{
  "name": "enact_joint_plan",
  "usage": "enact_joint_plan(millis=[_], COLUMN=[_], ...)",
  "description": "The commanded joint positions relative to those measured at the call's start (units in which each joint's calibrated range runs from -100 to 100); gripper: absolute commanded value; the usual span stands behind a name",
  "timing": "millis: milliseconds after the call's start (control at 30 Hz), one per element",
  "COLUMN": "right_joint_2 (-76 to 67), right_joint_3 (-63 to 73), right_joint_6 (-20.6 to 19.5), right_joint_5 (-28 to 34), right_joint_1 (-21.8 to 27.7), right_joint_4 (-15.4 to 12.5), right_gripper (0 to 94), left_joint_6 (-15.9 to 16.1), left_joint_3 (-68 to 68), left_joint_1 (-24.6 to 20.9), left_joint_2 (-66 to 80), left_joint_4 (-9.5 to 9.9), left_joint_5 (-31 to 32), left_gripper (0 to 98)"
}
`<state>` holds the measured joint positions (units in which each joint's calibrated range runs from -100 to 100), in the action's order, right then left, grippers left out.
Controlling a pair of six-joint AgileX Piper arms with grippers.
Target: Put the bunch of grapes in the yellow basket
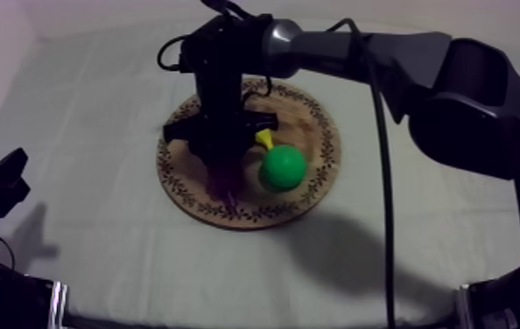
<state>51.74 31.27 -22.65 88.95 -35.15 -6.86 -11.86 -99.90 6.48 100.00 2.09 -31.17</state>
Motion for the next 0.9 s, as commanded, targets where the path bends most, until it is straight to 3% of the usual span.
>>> enact_joint_plan(millis=[0,367,867], right_joint_2=[-0.89,-14.34,-34.58], right_joint_3=[-0.31,-4.41,-7.89], right_joint_6=[0.15,2.22,9.27], right_joint_5=[0.67,3.11,6.55], right_joint_1=[-0.03,0.89,6.71], right_joint_4=[0.07,1.5,7.33], right_gripper=[23.5,22.3,22.1], left_joint_6=[0.01,0.01,0.01], left_joint_3=[0.02,0.02,0.02], left_joint_1=[0.0,0.0,0.0], left_joint_2=[0.0,0.0,0.0], left_joint_4=[0.04,0.04,0.04], left_joint_5=[0.05,0.05,0.05], left_gripper=[0.1,0.1,0.1])
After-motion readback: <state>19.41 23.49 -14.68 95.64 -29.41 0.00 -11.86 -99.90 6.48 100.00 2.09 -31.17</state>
